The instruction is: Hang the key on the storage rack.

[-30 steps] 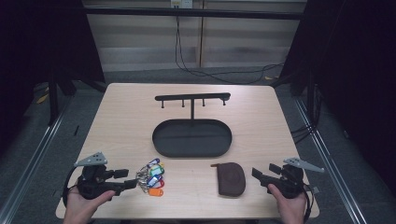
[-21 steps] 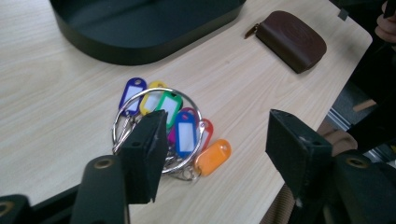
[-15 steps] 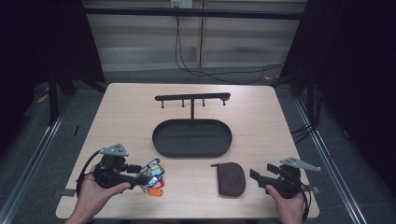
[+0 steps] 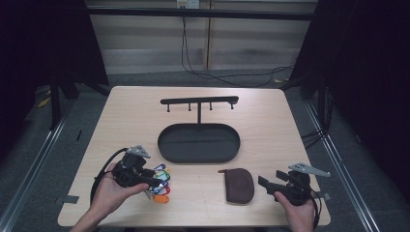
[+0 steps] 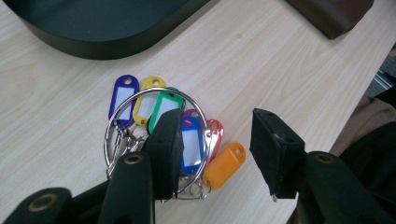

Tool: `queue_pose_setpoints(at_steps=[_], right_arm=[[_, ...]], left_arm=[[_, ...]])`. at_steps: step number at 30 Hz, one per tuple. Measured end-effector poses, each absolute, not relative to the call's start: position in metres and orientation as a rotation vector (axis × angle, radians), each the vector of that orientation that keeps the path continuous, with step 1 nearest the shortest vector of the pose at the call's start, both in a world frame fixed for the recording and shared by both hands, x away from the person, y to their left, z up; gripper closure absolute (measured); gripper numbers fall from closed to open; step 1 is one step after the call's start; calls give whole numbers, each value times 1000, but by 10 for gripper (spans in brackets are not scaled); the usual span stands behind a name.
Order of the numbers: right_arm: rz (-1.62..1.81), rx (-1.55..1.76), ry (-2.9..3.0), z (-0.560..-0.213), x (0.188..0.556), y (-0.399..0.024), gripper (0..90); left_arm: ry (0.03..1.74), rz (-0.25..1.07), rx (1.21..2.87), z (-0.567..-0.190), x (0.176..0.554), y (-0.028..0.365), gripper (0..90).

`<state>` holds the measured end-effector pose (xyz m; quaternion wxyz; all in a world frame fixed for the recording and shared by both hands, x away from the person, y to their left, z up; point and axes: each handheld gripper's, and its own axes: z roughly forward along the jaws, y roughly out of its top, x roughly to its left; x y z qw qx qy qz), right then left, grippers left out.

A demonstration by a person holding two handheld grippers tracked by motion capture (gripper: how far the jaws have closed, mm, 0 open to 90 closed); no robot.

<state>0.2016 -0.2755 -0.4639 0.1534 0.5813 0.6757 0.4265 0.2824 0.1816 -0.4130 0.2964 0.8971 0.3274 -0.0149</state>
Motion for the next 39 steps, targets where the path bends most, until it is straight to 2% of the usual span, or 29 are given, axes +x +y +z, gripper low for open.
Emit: queue_pose_setpoints(at_steps=[6,9,15,19,33,39], right_arm=[[1210,1672,1941,-464,202,-275,186],[1203,1676,1942,-465,202,-275,188],[1204,1676,1953,-465,203,-275,189],[1203,1678,1959,-465,203,-275,188],[1217,1662,1993,-466,204,-273,187],[1215,1666,2002,-467,204,-273,188]], left_arm=[[877,-80,2453,-418,290,171,598],[887,-83,2485,-422,291,168,689],[874,-112,2552,-430,289,163,723],[836,-125,2610,-437,292,159,784],[852,-221,2709,-452,300,152,714],[871,-247,2770,-456,302,144,732]])
